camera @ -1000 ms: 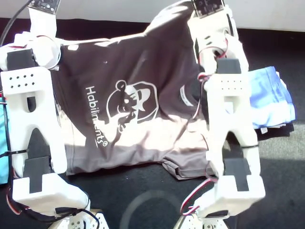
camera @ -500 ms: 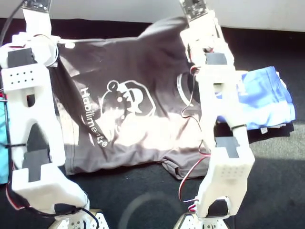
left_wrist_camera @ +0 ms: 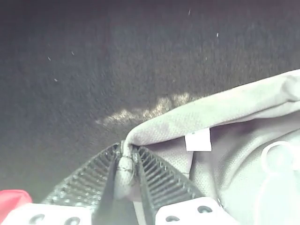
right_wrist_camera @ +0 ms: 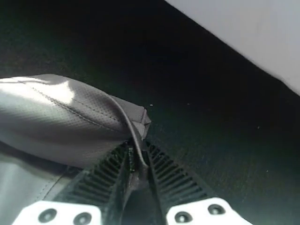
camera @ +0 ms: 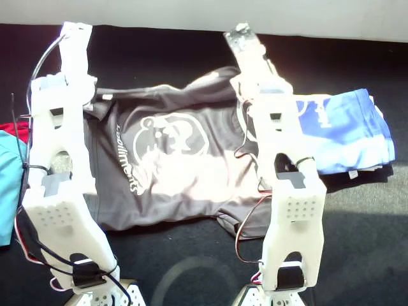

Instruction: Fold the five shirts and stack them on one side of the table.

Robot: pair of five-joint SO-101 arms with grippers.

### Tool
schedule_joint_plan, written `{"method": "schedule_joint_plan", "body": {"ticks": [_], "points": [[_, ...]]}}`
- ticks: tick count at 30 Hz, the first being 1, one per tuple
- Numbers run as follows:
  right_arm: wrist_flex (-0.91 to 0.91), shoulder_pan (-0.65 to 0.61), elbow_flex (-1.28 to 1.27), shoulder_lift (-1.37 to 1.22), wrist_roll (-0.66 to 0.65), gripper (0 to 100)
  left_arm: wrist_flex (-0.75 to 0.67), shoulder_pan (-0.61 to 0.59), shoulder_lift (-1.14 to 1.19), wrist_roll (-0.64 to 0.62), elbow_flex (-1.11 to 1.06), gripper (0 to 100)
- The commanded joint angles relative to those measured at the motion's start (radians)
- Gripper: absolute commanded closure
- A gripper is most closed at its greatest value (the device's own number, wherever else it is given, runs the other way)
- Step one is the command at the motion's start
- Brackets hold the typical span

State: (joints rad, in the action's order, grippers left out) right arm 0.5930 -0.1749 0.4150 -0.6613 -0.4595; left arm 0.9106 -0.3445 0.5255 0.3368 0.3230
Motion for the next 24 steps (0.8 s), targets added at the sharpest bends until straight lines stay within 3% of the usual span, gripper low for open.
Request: {"method": "schedule_joint_plan", "body": {"ticks": [1, 7, 24], "points": [[0.038, -0.004, 0.061, 0.013, 0.083, 99.2, 0.074, 0.002, -0.013, -0.002, 0.013, 99], [0.197, 0.025, 0.151, 0.068, 0.23, 99.2, 0.221, -0.001, -0.097, 0.002, 0.061, 99], [0.573, 0.081, 0.199, 0.285, 0.235, 99.2, 0.609, 0.002, -0.266, 0.222, 0.197, 99]]}}
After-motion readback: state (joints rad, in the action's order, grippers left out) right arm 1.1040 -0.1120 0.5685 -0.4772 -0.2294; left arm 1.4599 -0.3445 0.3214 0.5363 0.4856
